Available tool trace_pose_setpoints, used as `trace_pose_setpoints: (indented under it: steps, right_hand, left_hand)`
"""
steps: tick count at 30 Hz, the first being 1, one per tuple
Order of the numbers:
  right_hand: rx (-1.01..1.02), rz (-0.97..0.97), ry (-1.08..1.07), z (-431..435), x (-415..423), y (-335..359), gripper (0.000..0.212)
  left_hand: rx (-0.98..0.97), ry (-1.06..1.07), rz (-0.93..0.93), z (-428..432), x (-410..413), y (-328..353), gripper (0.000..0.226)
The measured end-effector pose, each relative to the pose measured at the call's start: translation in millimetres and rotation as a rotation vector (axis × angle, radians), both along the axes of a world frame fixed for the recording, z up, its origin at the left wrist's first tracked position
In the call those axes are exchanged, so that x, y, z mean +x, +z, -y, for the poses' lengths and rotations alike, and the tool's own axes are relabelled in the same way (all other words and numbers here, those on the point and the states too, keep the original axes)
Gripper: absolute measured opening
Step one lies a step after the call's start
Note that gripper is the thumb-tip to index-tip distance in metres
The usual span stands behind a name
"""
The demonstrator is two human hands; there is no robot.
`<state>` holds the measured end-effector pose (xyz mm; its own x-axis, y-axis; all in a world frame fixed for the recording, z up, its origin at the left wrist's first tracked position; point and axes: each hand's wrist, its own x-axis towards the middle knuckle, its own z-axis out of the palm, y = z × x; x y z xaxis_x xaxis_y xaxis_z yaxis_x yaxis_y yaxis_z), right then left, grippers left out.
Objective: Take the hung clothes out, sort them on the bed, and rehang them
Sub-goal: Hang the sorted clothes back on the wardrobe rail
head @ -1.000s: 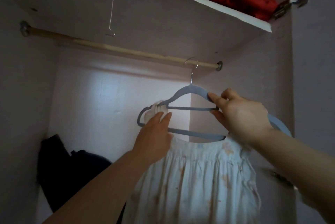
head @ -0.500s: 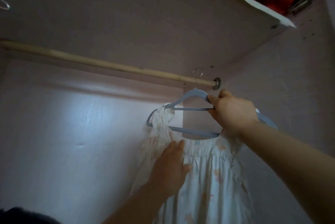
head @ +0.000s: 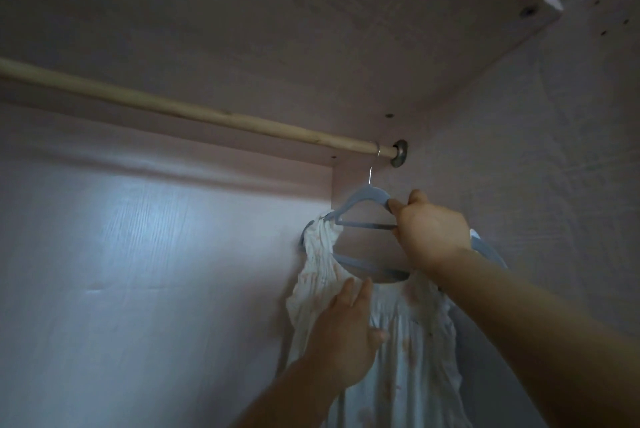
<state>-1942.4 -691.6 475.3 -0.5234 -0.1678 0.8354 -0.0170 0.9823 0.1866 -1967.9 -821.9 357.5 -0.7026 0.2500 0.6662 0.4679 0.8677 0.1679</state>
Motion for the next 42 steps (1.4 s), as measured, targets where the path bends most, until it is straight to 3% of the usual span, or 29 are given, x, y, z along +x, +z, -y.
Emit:
trace_pose_setpoints:
  steps: [8, 13, 17, 22, 32, 38, 42]
  right_hand:
    - [-0.006, 0.028, -0.043, 1, 12, -6, 0.044]
    - [0.164, -0.028, -0.102, 0, 30, -35, 0.043]
    - [0.241, 0.069, -0.053, 0, 61, -78, 0.04]
    - [0.201, 0.317, -0.001, 0, 121, -150, 0.042]
    - [0.011, 0.754, 0.023, -26, 314, -304, 0.046]
    - [-0.172, 0.903, -0.073, -69, 429, -362, 0.047]
    - [-0.315, 0.922, -0.185, -108, 509, -383, 0.045]
  left_hand:
    - [-0.061, 0.025, 0.021, 0, 6, -19, 0.074]
    - [-0.065, 0.078, 0.058, 15, 38, -37, 0.073]
    - [-0.068, 0.117, 0.136, 31, 80, -56, 0.069]
    - [-0.031, 0.132, 0.245, 42, 146, -91, 0.065]
    - [-0.252, 0.061, 0.466, 26, 303, -202, 0.051]
    - [-0.409, -0.086, 0.56, -24, 390, -259, 0.055]
    - [-0.4, -0.257, 0.588, -73, 450, -275, 0.044]
